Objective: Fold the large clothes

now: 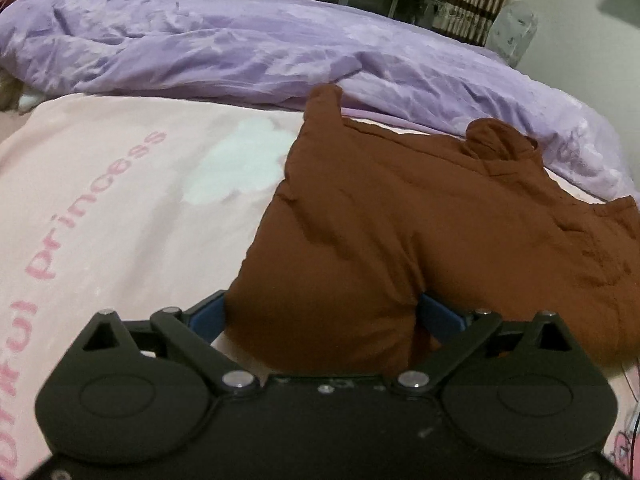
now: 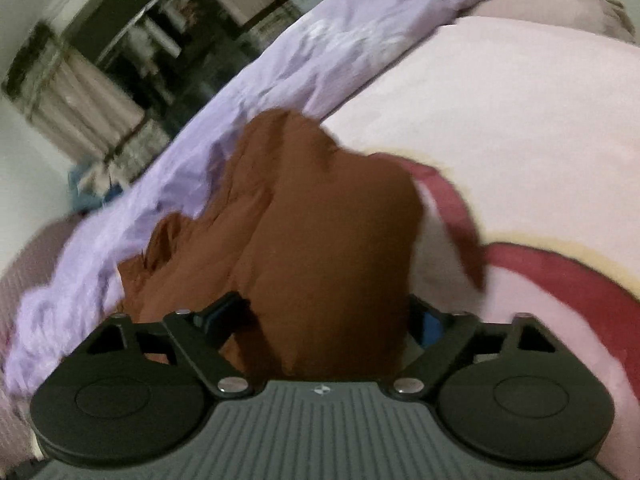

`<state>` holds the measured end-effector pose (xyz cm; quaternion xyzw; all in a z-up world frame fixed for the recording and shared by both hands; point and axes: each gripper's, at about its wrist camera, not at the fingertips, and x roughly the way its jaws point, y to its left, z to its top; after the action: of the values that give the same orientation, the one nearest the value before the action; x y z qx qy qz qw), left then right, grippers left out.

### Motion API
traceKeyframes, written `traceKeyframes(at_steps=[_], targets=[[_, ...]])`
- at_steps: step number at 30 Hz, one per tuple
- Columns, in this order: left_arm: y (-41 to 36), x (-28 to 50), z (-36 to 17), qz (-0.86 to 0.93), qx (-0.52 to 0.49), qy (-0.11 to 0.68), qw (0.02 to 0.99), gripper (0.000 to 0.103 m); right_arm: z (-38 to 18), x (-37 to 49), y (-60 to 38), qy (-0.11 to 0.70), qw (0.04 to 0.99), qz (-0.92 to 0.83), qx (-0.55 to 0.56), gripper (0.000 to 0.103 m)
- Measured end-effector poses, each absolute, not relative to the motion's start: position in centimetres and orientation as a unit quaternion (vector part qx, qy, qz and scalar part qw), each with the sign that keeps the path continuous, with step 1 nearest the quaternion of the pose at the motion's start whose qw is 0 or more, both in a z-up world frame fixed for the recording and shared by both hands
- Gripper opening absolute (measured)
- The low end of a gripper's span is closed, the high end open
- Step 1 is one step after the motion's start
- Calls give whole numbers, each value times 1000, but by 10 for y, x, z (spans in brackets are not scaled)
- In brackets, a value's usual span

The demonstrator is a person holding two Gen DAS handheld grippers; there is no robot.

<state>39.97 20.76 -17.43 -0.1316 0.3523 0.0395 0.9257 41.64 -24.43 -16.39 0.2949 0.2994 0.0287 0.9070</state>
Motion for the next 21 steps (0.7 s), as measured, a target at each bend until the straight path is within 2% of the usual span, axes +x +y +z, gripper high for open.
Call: traceKeyframes(at_steps=[1, 3, 4, 6, 15, 17, 21], targets=[[210, 402, -175, 36, -136, 348, 927, 89, -163, 419, -238, 302, 914, 22, 271, 55], [215, 400, -172, 23, -166, 335, 927, 41, -161, 423, -229, 303, 920, 23, 249, 37], [216, 398, -168, 33, -168, 330, 928, 29, -155, 419, -225, 297, 925, 17, 238, 29], [215, 390, -155, 62, -157, 319, 933, 17, -139, 408, -218, 282, 934, 9, 220, 25], [203, 301, -83, 69, -112, 244, 961, 14, -55, 308, -214, 182, 962, 23, 202, 23], [204, 288, -95, 59, -105, 276, 954, 14, -55, 288, -216, 185, 964, 22, 188, 23], [212, 281, -165, 68, -141, 373, 915, 17, -116, 294, -229, 287, 935, -1, 208, 27]])
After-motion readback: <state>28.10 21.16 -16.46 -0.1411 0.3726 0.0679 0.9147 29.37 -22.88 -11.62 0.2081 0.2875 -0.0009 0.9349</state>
